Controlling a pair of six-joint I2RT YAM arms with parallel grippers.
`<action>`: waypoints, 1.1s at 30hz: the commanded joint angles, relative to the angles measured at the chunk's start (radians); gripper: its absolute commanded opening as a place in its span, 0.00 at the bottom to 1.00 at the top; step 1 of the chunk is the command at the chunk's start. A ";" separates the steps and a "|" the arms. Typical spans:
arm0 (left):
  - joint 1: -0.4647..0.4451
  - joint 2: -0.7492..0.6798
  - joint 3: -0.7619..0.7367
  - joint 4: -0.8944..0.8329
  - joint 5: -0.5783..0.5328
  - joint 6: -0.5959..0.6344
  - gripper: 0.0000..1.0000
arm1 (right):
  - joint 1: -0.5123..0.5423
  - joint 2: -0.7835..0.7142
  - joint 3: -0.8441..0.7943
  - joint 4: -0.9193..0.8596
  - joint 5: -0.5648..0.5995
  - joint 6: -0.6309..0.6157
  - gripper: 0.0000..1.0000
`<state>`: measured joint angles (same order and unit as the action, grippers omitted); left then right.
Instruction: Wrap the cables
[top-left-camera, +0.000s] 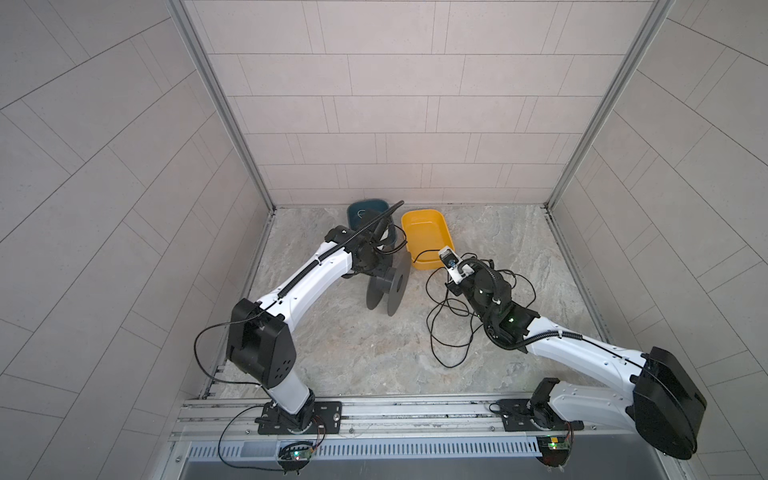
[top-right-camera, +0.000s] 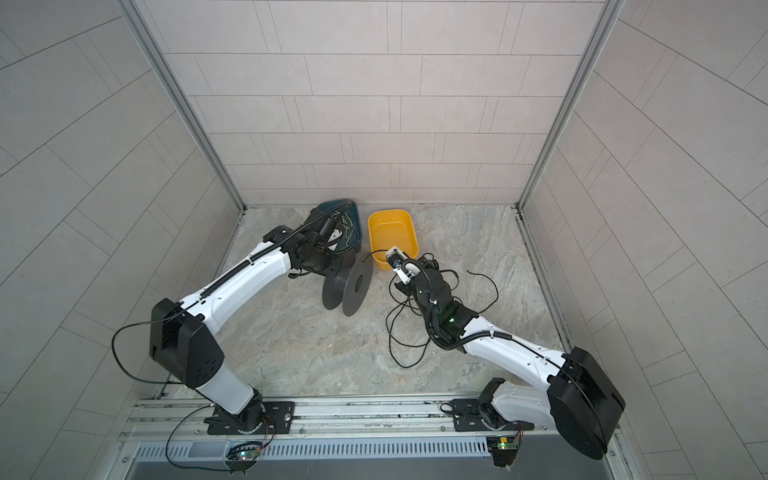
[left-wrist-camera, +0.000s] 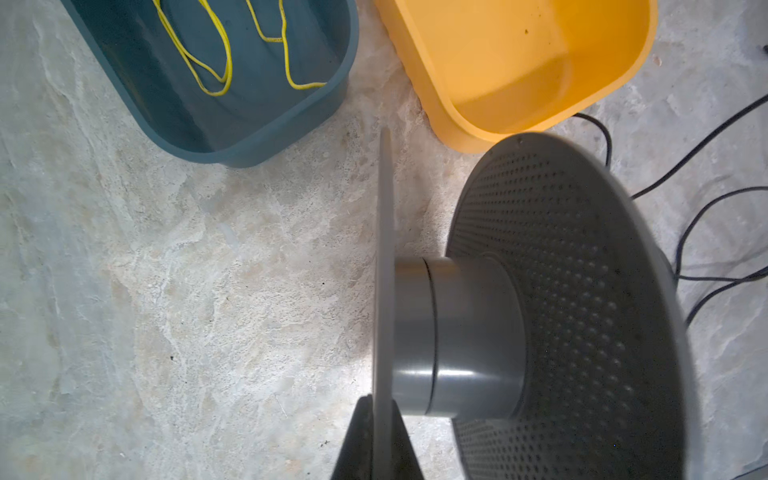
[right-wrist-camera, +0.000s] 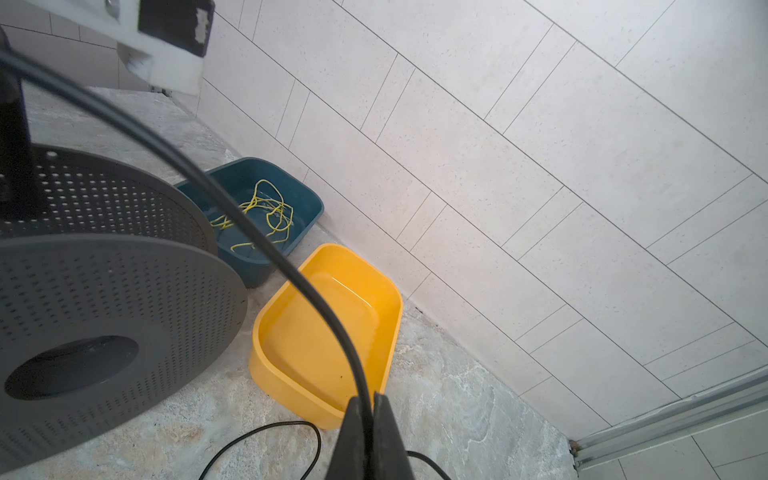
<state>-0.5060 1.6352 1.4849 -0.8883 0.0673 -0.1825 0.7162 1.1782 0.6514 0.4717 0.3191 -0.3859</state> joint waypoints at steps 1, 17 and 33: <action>0.005 -0.020 0.007 -0.007 -0.003 0.004 0.05 | 0.000 -0.016 -0.002 0.041 0.005 -0.025 0.00; 0.005 -0.009 0.034 -0.029 0.003 0.047 0.16 | 0.000 0.001 -0.009 0.072 -0.008 -0.051 0.00; 0.006 -0.029 0.033 -0.035 0.011 0.042 0.30 | 0.000 -0.014 -0.010 0.060 -0.008 -0.049 0.00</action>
<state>-0.5041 1.6360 1.4879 -0.8967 0.0795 -0.1406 0.7162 1.1786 0.6483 0.5167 0.3180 -0.4263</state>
